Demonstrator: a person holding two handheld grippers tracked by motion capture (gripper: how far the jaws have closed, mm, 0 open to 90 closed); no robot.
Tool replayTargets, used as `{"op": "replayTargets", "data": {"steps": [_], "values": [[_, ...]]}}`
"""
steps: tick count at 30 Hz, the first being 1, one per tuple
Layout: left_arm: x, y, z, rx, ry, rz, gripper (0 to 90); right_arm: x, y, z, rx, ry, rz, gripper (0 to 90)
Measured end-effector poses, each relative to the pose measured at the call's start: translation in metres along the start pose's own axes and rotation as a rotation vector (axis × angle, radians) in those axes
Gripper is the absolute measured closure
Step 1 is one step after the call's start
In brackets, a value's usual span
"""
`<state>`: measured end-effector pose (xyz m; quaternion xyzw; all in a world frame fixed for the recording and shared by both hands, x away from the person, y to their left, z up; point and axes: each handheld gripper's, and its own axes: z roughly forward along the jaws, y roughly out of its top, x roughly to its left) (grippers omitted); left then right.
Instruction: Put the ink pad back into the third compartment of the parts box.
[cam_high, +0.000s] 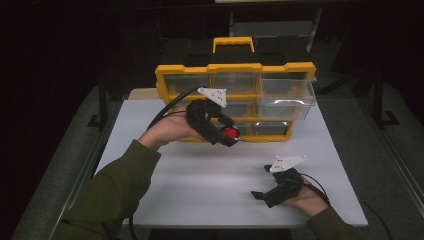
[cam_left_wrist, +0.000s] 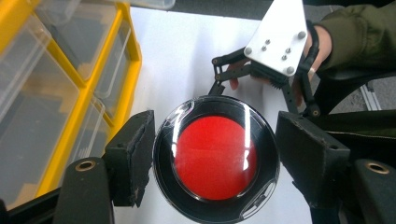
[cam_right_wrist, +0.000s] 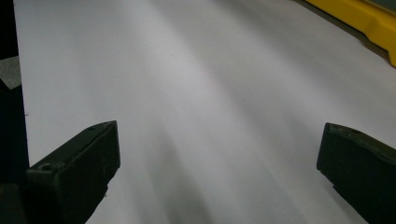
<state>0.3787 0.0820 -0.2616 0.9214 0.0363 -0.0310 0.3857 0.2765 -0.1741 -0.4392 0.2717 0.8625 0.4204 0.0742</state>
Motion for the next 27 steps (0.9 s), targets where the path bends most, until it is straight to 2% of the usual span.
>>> {"op": "replayTargets", "data": {"steps": [14,27], "values": [[0.002,0.033,-0.023,-0.016,-0.016,0.034,29.6,0.0,0.0,0.0,0.001,0.003,0.007,0.0],[0.009,0.063,-0.041,-0.041,-0.001,0.053,29.6,0.0,0.0,-0.001,0.002,0.003,0.007,0.0]]}}
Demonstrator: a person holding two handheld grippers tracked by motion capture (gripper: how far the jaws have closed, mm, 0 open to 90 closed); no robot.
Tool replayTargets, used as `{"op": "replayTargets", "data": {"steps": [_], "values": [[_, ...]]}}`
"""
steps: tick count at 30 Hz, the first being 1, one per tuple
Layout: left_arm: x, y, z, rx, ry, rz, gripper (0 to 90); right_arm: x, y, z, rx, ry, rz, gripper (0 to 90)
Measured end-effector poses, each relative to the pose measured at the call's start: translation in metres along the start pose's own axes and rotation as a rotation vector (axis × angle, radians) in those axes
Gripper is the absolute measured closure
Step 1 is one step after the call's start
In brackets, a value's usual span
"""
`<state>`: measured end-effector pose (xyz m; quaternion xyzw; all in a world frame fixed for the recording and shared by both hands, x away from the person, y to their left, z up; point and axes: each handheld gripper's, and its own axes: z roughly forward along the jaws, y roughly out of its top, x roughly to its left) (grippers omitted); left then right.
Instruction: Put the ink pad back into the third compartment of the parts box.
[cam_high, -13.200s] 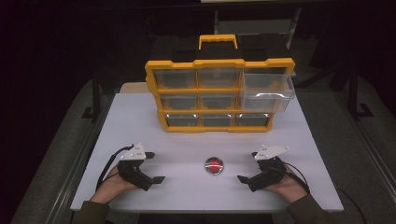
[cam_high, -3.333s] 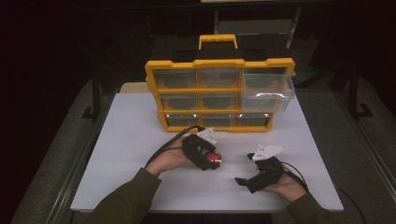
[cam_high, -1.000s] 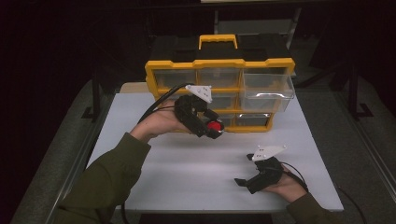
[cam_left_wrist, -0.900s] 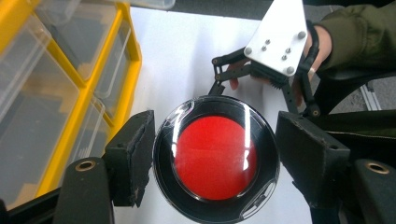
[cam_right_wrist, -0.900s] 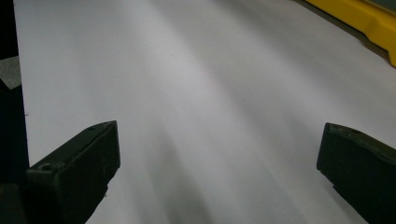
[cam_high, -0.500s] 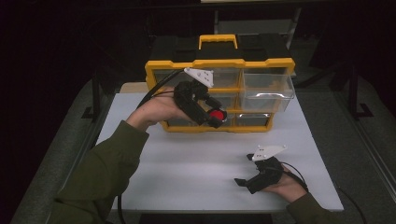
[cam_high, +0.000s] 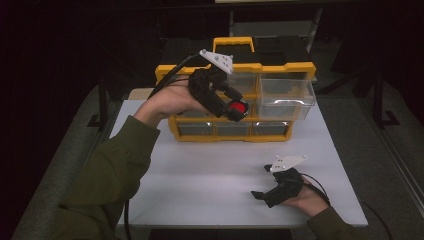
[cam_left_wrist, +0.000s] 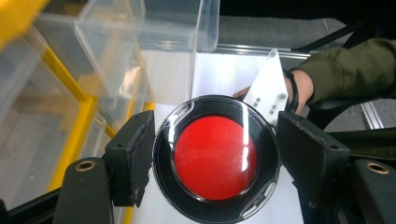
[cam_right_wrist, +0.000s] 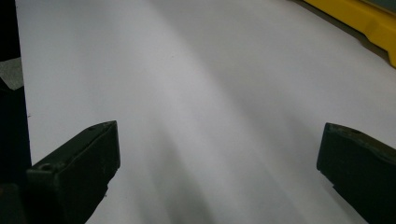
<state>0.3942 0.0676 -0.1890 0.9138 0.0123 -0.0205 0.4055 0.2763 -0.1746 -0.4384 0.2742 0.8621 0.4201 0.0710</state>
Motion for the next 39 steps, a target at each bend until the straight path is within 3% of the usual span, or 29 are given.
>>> {"op": "replayTargets", "data": {"steps": [17,27,39], "values": [[0.016,0.046,-0.014,-0.032,0.036,0.007,29.6,0.0,0.0,0.0,-0.001,0.004,0.0,0.0],[0.031,0.068,0.0,-0.04,0.031,0.008,29.6,-0.002,0.0,0.0,-0.01,0.011,0.003,0.0],[0.039,0.085,0.037,-0.014,0.029,0.015,29.5,-0.001,0.0,-0.001,-0.012,0.015,-0.004,0.0]]}}
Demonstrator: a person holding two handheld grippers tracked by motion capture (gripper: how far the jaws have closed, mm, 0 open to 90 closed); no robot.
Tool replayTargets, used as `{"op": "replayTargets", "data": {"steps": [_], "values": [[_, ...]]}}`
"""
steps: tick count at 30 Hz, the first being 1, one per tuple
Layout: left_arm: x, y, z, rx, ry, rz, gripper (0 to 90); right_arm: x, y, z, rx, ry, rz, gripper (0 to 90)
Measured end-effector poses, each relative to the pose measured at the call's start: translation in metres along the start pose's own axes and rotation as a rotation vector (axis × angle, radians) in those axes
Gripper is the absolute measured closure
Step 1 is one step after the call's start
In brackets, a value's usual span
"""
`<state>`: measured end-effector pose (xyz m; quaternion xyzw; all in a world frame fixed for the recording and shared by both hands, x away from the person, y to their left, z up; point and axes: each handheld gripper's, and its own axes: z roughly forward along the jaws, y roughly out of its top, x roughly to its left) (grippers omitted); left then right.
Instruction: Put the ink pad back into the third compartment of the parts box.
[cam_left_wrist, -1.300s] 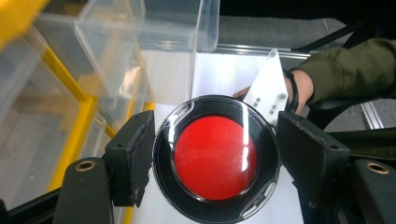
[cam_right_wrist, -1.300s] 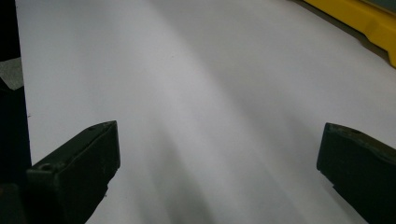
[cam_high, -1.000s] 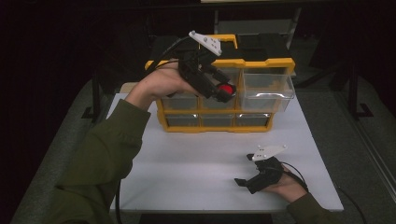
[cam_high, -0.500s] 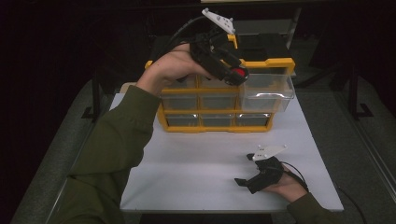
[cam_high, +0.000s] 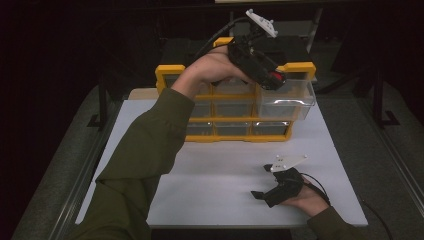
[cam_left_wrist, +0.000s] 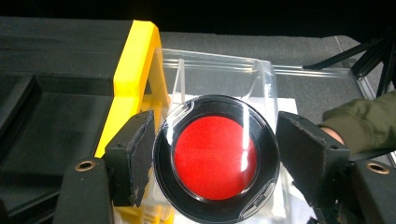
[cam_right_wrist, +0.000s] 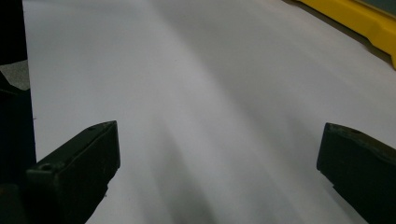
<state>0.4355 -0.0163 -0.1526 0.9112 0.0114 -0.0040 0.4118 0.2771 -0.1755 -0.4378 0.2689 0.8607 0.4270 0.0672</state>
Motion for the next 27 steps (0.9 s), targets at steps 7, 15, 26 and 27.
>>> {"op": "replayTargets", "data": {"steps": [7,15,26,27], "values": [[0.004,-0.001,0.013,0.012,-0.011,-0.006,29.3,0.001,0.0,0.0,-0.004,0.005,0.002,0.0],[0.0,-0.002,0.006,-0.018,0.007,0.003,25.0,0.001,0.0,-0.001,-0.005,0.004,0.0,0.0],[-0.008,-0.024,-0.021,-0.023,0.041,-0.015,21.9,0.001,0.0,0.0,-0.002,0.0,-0.001,0.0],[-0.008,-0.026,-0.024,-0.028,0.042,-0.018,21.7,0.001,0.0,-0.001,-0.003,0.0,0.001,0.0]]}}
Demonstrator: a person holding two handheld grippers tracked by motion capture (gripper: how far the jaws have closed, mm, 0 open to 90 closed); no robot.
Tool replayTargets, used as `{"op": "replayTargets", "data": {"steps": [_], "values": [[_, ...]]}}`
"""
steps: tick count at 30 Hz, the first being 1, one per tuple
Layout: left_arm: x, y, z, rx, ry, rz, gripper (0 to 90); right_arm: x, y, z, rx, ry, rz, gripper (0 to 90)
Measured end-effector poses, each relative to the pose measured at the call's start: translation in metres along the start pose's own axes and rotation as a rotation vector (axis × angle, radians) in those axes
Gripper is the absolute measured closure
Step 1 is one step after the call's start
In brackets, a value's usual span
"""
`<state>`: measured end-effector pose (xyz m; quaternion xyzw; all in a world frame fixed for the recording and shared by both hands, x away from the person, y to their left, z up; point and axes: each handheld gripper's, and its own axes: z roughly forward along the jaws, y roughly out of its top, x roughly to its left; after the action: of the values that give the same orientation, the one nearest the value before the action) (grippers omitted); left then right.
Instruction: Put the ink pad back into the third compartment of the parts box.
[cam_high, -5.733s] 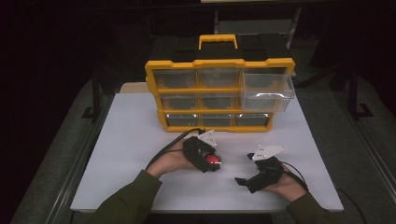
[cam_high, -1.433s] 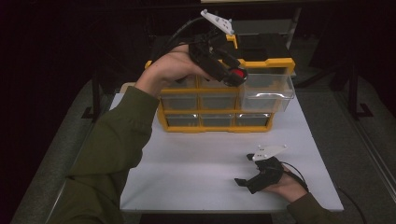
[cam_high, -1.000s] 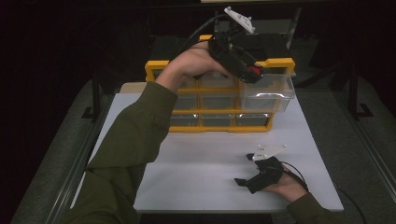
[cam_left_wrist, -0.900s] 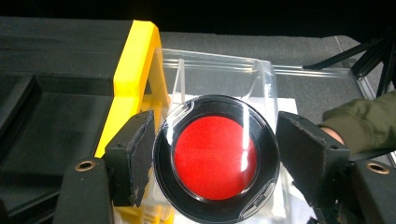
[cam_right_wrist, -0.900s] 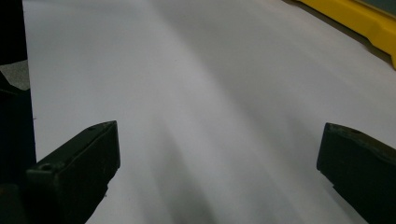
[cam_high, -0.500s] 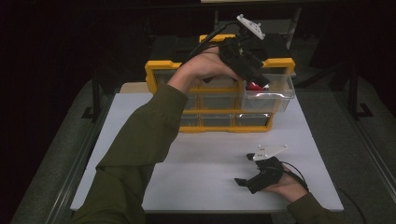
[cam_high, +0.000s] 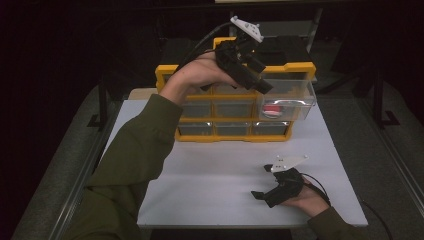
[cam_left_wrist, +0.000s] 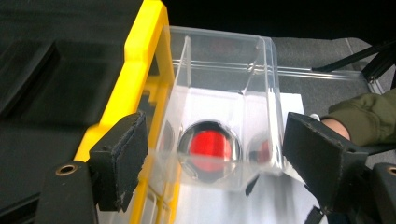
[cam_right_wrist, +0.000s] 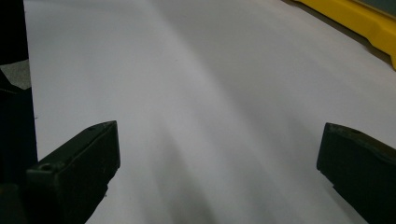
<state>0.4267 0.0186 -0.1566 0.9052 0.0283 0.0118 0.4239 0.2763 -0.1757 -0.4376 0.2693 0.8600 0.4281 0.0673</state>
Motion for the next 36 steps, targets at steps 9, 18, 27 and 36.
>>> {"op": "replayTargets", "data": {"steps": [9,18,27,36], "values": [[-0.007,-0.027,-0.018,-0.016,0.026,-0.018,19.0,-0.001,0.0,0.001,0.005,-0.001,0.0,0.0],[-0.017,-0.068,-0.027,-0.017,0.049,-0.042,15.9,-0.002,0.0,0.001,0.003,-0.007,0.009,0.0],[-0.028,-0.101,-0.026,-0.027,0.067,-0.068,13.9,-0.001,0.0,0.002,0.004,-0.006,0.005,0.0],[-0.041,-0.144,-0.026,-0.029,0.109,-0.091,12.5,-0.001,0.0,0.001,0.004,-0.008,0.003,0.0]]}}
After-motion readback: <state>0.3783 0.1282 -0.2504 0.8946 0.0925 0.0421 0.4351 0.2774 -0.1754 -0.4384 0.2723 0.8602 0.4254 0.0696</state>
